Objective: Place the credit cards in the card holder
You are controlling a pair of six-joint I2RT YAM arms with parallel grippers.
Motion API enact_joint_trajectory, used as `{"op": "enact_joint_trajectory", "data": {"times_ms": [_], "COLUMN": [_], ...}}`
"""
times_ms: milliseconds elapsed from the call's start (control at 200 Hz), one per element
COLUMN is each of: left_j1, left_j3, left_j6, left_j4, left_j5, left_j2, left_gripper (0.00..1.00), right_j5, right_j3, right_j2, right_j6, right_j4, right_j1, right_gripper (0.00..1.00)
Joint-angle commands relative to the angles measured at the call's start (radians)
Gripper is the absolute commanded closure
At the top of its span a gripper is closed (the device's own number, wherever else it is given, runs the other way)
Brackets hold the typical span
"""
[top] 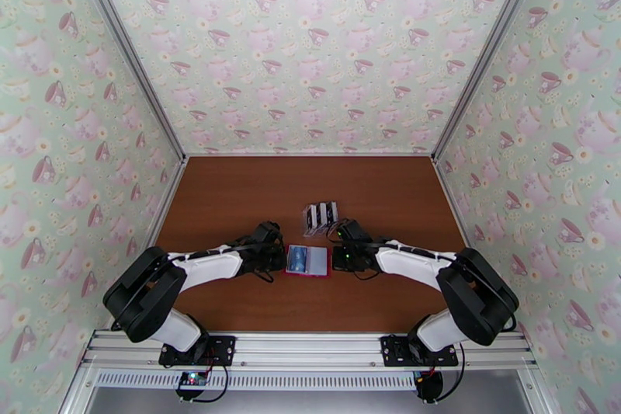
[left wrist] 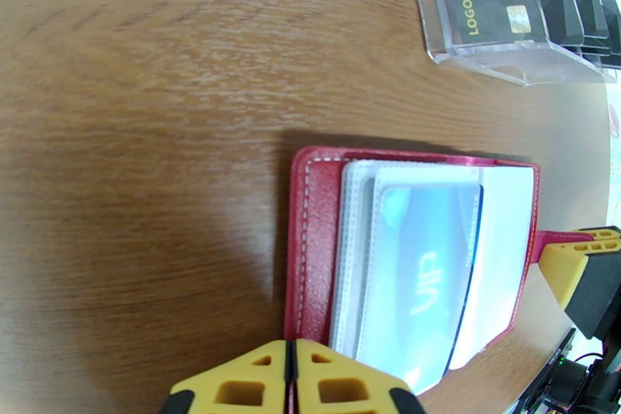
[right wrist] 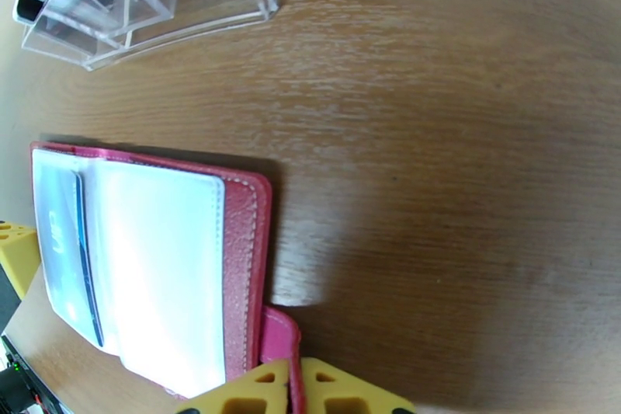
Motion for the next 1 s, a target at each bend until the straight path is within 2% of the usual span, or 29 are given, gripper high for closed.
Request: {"op": "enact_joint_trajectory", "data": {"times_ms": [0,561,997], "left_j1": [0.008,0.007,0.004], "left_j3": [-0.003,-0.002,-0.012], "left_j6": [0.019,0.021,0.017], "left_j4": [-0.096,-0.080,-0.057], "left_j5": [0.005,0.021,0.036], "left_j2": [0.027,0.034,0.047], "left_gripper": [0.90,0.90,0.89], "right_j5": [-0.028,-0.079,-0.090], "right_j3": [0.014,0.073,0.182], "right_j2": [-0.049,-0.126,-0.052], "right_j6": [-0.011,0.006,0.031], "right_j4": [0.006,-0.032,-0.029], "right_j1": [-0.004,0.020,0.107], "right_gripper": [0.95,0.98,0.97]}}
